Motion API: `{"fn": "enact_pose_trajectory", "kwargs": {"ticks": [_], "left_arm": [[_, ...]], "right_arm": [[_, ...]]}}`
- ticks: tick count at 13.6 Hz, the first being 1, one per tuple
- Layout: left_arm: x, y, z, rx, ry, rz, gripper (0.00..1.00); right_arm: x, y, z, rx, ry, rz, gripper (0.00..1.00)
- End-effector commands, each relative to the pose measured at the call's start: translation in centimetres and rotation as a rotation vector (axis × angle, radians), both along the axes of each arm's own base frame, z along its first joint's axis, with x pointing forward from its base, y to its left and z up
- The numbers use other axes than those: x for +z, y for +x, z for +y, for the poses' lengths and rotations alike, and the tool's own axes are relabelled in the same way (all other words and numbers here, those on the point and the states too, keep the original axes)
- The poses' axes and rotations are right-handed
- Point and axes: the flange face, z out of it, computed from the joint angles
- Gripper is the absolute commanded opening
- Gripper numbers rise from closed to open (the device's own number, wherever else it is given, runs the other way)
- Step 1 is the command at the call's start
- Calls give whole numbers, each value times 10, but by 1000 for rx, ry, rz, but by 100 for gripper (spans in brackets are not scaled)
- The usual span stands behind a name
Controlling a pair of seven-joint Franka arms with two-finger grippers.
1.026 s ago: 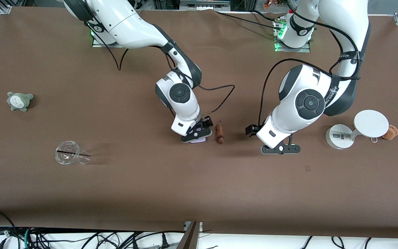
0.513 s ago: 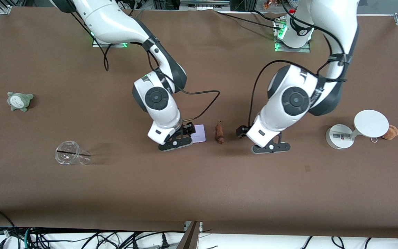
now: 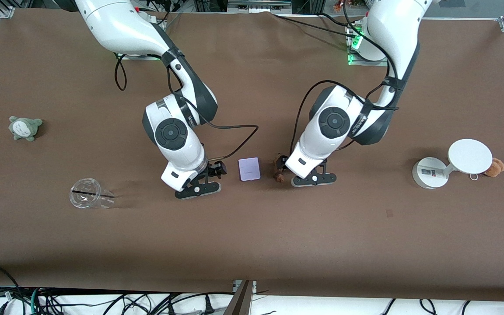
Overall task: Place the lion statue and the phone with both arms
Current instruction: 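Lower the right gripper over the phone while the left gripper lowers onto the lion, then close the left gripper on the lion while the right gripper grips the phone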
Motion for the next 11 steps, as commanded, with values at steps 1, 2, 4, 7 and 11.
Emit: {"fn": "enact_pose_trajectory", "kwargs": {"ticks": [1, 2, 4, 7, 11], "left_arm": [[-20, -11, -20, 18, 33, -24, 100], [-30, -16, -30, 25, 44, -37, 100], [-52, -21, -42, 38, 59, -70, 100], [-70, -29, -51, -18, 102, -95, 100], [-96, -37, -66, -10, 110, -137, 100]], "right_arm": [[3, -2, -8, 0, -2, 12, 100], [3, 0, -11, -5, -2, 13, 100], [3, 1, -13, -5, -3, 13, 100], [0, 3, -17, -11, -3, 13, 100], [-5, 5, -20, -17, -4, 21, 100]]}}
